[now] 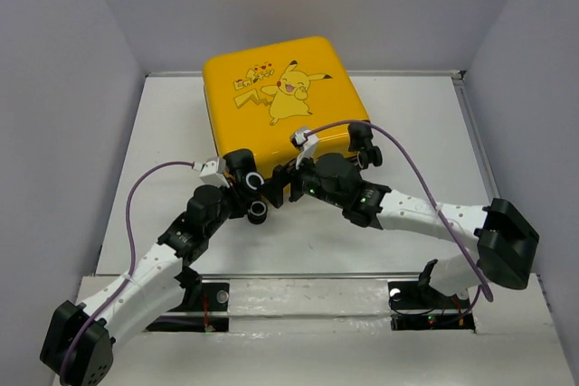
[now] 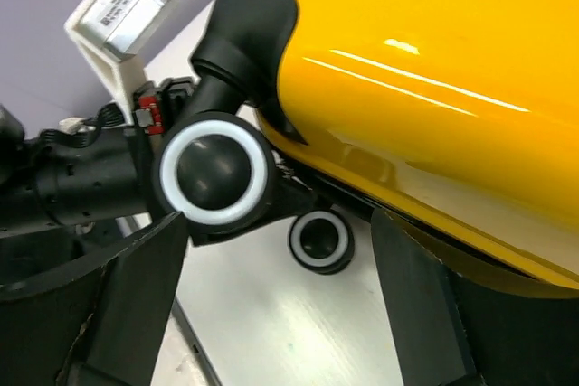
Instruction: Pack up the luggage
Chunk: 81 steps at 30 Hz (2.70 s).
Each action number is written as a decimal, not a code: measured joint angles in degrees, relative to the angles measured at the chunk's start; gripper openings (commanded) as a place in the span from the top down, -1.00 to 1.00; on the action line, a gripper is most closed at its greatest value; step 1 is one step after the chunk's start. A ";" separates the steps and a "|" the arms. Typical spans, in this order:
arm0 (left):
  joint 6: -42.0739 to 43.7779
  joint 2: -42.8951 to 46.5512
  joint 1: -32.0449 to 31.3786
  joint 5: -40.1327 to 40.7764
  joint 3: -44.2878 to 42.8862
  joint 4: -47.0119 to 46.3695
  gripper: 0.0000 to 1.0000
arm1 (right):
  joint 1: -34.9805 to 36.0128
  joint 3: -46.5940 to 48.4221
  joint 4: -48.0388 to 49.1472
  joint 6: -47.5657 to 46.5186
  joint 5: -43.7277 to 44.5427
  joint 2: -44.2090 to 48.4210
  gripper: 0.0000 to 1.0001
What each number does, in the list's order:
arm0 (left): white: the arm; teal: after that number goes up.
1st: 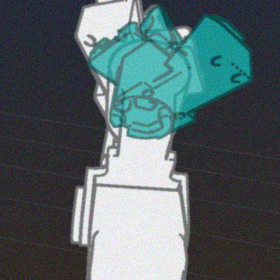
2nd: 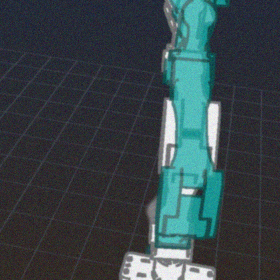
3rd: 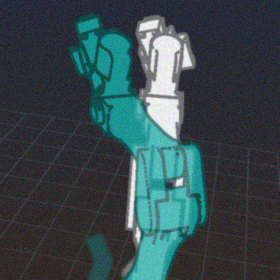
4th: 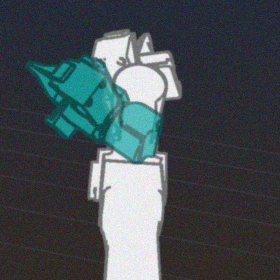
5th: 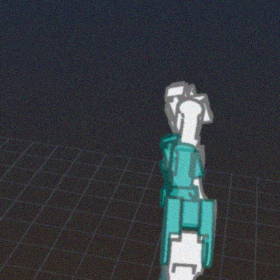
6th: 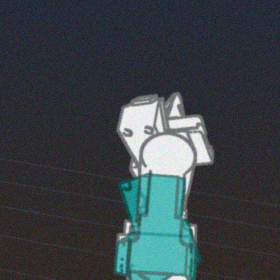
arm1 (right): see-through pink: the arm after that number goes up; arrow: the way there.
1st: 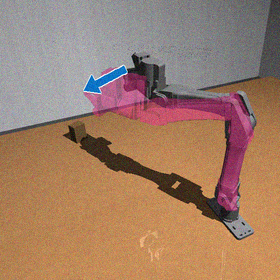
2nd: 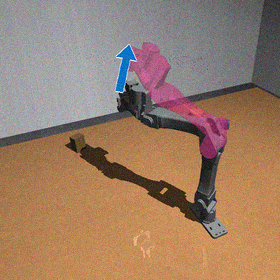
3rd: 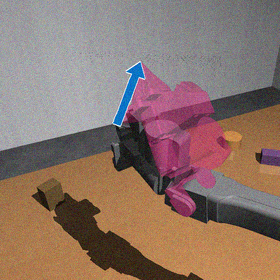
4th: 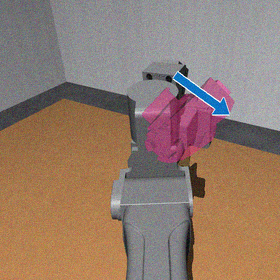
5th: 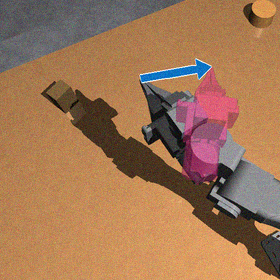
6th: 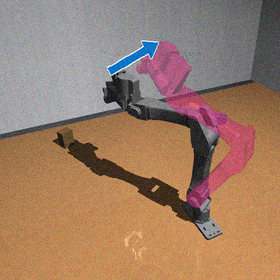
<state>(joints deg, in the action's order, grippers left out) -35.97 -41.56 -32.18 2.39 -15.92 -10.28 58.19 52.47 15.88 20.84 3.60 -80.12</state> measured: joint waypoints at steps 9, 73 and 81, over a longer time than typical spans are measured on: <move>-0.02 -0.55 0.04 -0.50 0.00 -0.59 0.88 | 0.00 5.99 3.19 3.04 -8.48 -7.87 -0.72; 0.24 24.17 3.04 15.63 -26.80 17.07 -0.98 | -14.25 -4.00 -23.67 -1.90 -12.94 31.52 -1.00; 4.26 22.58 3.04 6.56 -41.13 21.35 -0.98 | -14.27 15.58 -30.84 -4.37 -13.53 40.52 -1.00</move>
<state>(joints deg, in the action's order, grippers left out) -31.70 -18.98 -29.15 8.95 -57.06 11.07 43.92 68.05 -14.96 16.47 -9.93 -39.59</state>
